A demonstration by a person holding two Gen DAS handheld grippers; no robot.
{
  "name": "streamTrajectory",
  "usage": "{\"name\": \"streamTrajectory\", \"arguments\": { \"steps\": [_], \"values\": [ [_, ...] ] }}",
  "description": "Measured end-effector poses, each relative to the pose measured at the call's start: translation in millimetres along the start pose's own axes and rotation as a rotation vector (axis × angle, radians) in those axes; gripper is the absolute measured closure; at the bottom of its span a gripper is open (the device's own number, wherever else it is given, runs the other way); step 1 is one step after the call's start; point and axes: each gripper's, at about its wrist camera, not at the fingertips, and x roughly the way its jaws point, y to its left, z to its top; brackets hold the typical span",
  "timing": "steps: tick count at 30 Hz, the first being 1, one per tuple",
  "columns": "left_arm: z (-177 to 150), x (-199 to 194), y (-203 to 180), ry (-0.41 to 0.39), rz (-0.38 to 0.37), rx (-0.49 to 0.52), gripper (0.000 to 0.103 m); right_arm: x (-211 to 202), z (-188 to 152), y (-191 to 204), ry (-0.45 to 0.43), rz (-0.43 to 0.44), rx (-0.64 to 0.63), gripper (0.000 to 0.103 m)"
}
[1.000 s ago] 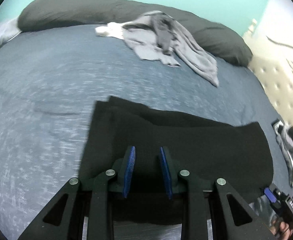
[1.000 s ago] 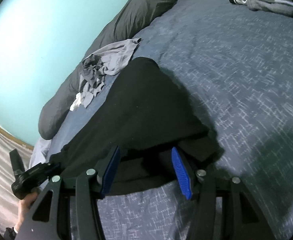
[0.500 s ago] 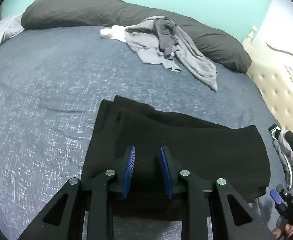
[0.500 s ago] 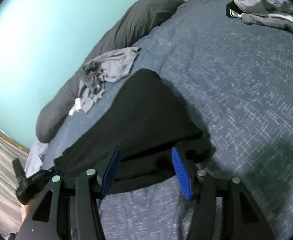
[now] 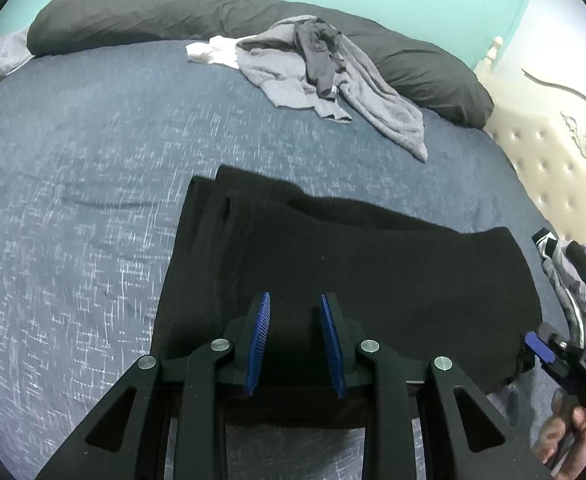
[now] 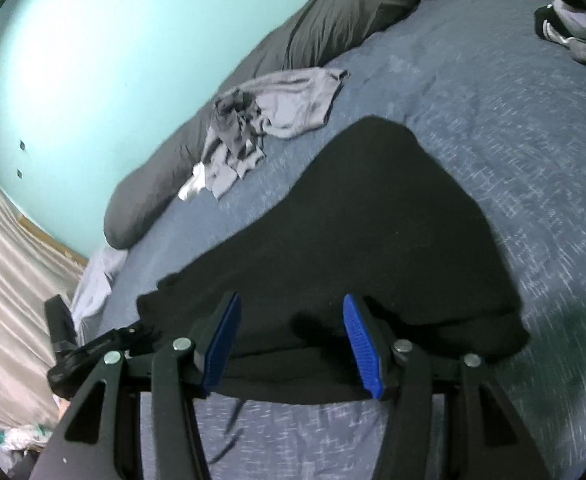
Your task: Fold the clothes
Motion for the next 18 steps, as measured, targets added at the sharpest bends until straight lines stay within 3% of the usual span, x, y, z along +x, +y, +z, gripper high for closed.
{"name": "streamTrajectory", "arguments": {
  "steps": [3, 8, 10, 15, 18],
  "values": [
    [-3.1, 1.7, 1.2, 0.006, -0.004, 0.003, 0.074, 15.0, -0.7, 0.9, 0.041, -0.070, -0.058, 0.049],
    [-2.1, 1.6, 6.2, 0.011, -0.024, -0.019, 0.074, 18.1, -9.0, -10.4, 0.064, -0.151, -0.063, 0.068],
    [-0.4, -2.5, 4.3, 0.000, -0.017, -0.018, 0.074, 15.1, -10.8, -15.1, 0.060, -0.178, -0.058, 0.069],
    [2.4, -9.5, -2.3, -0.017, -0.024, -0.010, 0.074, 8.0, -2.9, -20.1, 0.015, -0.113, -0.014, 0.068],
    [-0.5, -2.9, 1.9, 0.001, -0.006, -0.011, 0.074, 15.9, -4.9, -22.1, 0.044, -0.116, -0.018, 0.068]
  ]
}}
